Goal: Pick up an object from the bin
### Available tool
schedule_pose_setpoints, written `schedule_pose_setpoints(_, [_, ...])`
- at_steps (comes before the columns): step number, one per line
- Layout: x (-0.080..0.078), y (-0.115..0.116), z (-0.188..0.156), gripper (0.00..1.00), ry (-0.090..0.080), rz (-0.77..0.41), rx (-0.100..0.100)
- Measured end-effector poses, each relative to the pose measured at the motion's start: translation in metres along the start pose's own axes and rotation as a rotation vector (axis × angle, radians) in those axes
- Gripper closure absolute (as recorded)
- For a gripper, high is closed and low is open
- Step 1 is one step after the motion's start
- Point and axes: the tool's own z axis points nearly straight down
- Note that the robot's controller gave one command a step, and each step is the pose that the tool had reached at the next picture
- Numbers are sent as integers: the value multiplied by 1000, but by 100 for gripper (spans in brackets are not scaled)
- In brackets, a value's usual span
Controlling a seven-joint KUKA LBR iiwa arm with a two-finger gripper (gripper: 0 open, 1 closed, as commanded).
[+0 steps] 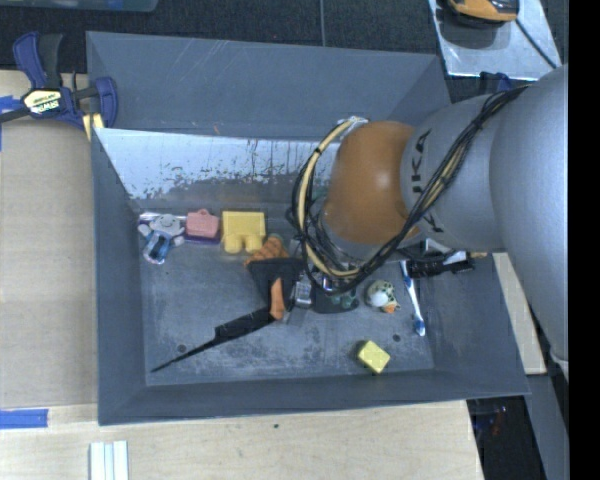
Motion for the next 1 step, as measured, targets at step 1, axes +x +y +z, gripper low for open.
schedule_pose_setpoints(1, [3, -9, 18, 100, 2, 116, 2])
